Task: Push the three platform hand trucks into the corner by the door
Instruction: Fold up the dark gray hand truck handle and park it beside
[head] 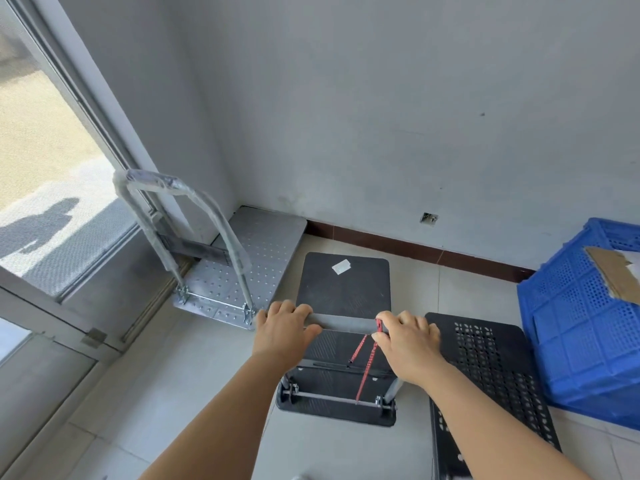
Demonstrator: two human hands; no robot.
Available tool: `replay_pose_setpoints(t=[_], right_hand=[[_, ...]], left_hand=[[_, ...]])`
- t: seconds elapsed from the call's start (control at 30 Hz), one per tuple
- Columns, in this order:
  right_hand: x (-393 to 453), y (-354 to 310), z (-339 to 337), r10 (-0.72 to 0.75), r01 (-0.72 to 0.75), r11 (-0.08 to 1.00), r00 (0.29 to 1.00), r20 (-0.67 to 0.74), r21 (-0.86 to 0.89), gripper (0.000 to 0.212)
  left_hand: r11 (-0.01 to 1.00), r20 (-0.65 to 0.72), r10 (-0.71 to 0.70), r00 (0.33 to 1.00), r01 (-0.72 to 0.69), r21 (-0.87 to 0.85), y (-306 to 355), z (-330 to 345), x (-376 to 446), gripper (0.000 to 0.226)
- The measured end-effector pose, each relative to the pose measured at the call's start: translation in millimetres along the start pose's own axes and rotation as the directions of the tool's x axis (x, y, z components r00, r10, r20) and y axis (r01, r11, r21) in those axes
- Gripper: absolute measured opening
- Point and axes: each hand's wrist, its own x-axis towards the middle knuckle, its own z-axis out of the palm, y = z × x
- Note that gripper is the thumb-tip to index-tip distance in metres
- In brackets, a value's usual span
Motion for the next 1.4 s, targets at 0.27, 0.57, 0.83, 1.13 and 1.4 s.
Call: replay_pose_setpoints(t=[0.27, 0.57, 0.83, 1.13, 1.4], right_hand=[[63.0, -33.7, -10.4, 0.057, -0.057, 0.998, 0.998, 0.022, -0.008, 0.031], [115.2, -59.1, -22.8, 0.088, -0.088, 0.996, 0.996, 0.014, 0.019, 0.031], [158.2, -80.5, -43.6, 0.076, -0.075, 0.994, 0.997, -0.008, 0.075, 0.031], [202.2, -112.7, -48.0, 0.067, -0.060, 0.989, 0.997, -0.041, 0.136, 0.029], [228.2, -121.1, -43.3, 0.040, -0.023, 0.985, 0.994, -0.098, 0.169, 0.026]], left_hand=[[1.000, 0.018, 0.010, 1.000, -0.009, -0.020, -32.0, -21.9, 62.9, 0.034], [0.999, 0.041, 0.029, 0.999, -0.029, -0.016, -58.3, -41.7, 122.4, 0.036], [0.999, 0.062, 0.052, 0.997, -0.052, 0.008, -74.6, -64.8, 176.8, 0.039], [0.999, 0.109, 0.028, 0.994, -0.033, 0.042, -107.1, -85.8, 228.2, 0.041], [0.999, 0.114, 0.020, 0.993, -0.024, 0.032, -119.5, -93.8, 253.5, 0.040]])
